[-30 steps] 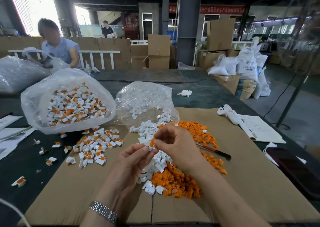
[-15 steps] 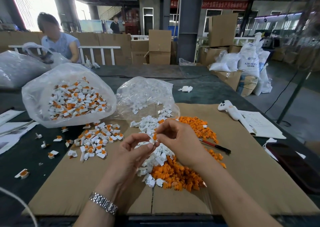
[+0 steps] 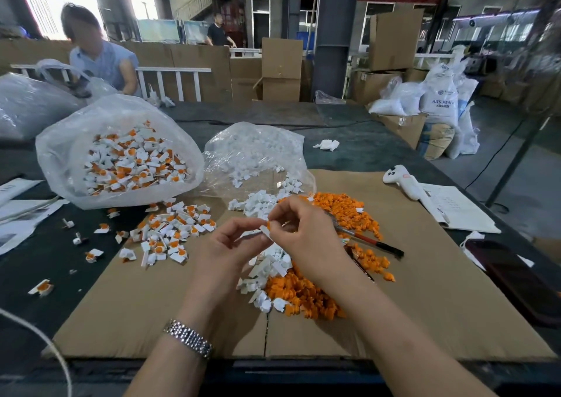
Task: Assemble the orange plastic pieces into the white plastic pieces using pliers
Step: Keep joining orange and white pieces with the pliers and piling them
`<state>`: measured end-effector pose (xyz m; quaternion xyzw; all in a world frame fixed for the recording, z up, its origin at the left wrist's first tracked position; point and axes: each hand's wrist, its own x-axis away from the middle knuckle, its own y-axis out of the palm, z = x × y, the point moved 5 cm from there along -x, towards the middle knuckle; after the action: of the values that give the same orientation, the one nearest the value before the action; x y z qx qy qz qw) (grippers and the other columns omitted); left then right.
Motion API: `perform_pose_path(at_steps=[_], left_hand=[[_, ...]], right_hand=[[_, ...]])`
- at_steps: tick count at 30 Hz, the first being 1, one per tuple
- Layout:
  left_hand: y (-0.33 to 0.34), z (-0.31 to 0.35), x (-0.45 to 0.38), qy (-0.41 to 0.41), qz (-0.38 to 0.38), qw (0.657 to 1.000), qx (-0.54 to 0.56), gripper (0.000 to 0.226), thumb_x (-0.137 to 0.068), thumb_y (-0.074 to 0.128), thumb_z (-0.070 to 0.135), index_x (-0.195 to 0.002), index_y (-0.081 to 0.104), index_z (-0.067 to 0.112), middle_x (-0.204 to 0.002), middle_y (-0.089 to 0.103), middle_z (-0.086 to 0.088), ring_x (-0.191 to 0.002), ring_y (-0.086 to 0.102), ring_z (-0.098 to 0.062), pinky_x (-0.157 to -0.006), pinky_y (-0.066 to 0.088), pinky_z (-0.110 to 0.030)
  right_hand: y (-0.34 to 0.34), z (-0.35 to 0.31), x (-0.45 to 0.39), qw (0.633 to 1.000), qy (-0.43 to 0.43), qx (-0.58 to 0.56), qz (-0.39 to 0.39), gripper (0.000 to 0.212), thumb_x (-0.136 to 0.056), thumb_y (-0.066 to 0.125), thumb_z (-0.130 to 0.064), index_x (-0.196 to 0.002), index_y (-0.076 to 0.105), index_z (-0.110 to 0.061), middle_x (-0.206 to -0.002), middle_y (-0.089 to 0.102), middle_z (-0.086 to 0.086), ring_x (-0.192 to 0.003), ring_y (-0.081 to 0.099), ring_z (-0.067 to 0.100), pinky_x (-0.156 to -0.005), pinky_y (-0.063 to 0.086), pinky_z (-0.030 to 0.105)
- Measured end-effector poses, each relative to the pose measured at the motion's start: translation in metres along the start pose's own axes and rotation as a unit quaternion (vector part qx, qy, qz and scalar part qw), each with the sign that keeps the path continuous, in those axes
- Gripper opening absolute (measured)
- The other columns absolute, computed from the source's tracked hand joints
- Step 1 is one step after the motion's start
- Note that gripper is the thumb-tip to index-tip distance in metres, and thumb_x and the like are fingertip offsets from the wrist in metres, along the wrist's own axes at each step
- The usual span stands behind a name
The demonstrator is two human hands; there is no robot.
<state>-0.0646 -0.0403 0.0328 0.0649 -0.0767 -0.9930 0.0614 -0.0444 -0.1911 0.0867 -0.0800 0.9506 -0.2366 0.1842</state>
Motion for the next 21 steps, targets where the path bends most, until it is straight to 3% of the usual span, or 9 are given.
perform_pose_path(at_steps=[2, 5, 11, 13, 16, 18, 21], left_hand=[[0.000, -0.002, -0.002, -0.013, -0.006, 0.996, 0.089, 0.030, -0.071, 0.086, 0.021, -0.100, 0.081, 0.017, -0.106, 0.078, -0.009, -0.106, 0.075, -0.027, -0.090, 0.059, -0.033], [0.001, -0.005, -0.002, -0.040, -0.025, 0.980, 0.192, 0.022, -0.079, 0.074, -0.001, -0.098, 0.081, 0.009, -0.099, 0.078, -0.016, -0.103, 0.076, -0.030, -0.088, 0.059, -0.027], [-0.003, 0.007, 0.002, -0.003, -0.016, 0.997, 0.081, 0.022, -0.075, 0.079, 0.011, -0.097, 0.081, 0.014, -0.107, 0.078, -0.013, -0.106, 0.075, -0.026, -0.085, 0.060, -0.025], [-0.003, 0.014, 0.004, 0.034, -0.002, 0.999, -0.005, 0.023, -0.073, 0.081, 0.021, -0.096, 0.081, 0.019, -0.103, 0.079, -0.006, -0.101, 0.076, -0.019, -0.081, 0.059, -0.021], [0.001, 0.021, 0.005, 0.089, -0.003, 0.990, -0.110, 0.019, -0.082, 0.081, 0.019, -0.099, 0.080, 0.027, -0.100, 0.080, 0.005, -0.098, 0.076, -0.011, -0.082, 0.058, -0.019], [0.001, 0.021, 0.004, 0.084, -0.003, 0.992, -0.092, 0.019, -0.085, 0.080, 0.015, -0.101, 0.080, 0.025, -0.102, 0.080, 0.001, -0.100, 0.076, -0.014, -0.084, 0.059, -0.021], [0.000, 0.015, 0.003, 0.014, -0.021, 0.999, 0.045, 0.025, -0.077, 0.084, 0.018, -0.102, 0.080, 0.015, -0.109, 0.078, -0.012, -0.107, 0.075, -0.027, -0.089, 0.060, -0.029]], right_hand=[[0.000, 0.000, 0.001, 0.998, 0.011, -0.058, -0.010, 0.010, -0.095, 0.064, -0.014, -0.097, 0.065, -0.024, -0.082, 0.065, -0.011, -0.069, 0.061, -0.003, -0.061, 0.049, 0.014], [-0.002, 0.000, 0.006, 0.994, 0.008, -0.108, -0.006, 0.010, -0.095, 0.066, -0.013, -0.102, 0.068, -0.020, -0.093, 0.070, -0.006, -0.085, 0.068, 0.006, -0.079, 0.058, 0.023], [0.003, -0.008, 0.017, 0.996, -0.075, 0.033, 0.037, 0.008, -0.094, 0.067, -0.011, -0.099, 0.068, -0.018, -0.096, 0.064, -0.007, -0.086, 0.061, 0.007, -0.079, 0.053, 0.022], [0.003, -0.006, 0.017, 0.995, -0.056, 0.056, 0.055, 0.005, -0.094, 0.068, -0.017, -0.096, 0.067, -0.022, -0.095, 0.064, -0.008, -0.079, 0.062, 0.006, -0.074, 0.054, 0.023], [0.003, 0.000, 0.015, 0.997, 0.020, -0.032, 0.066, 0.007, -0.092, 0.071, -0.020, -0.092, 0.067, -0.026, -0.084, 0.069, -0.008, -0.072, 0.067, 0.006, -0.070, 0.057, 0.027], [0.000, 0.000, 0.012, 0.995, 0.028, -0.076, 0.053, 0.006, -0.091, 0.072, -0.019, -0.094, 0.070, -0.024, -0.084, 0.071, -0.007, -0.077, 0.070, 0.007, -0.072, 0.058, 0.026], [-0.005, -0.002, 0.011, 0.997, 0.001, -0.080, -0.009, 0.017, -0.092, 0.072, -0.018, -0.108, 0.072, -0.023, -0.092, 0.070, -0.011, -0.085, 0.067, 0.001, -0.075, 0.055, 0.019]])
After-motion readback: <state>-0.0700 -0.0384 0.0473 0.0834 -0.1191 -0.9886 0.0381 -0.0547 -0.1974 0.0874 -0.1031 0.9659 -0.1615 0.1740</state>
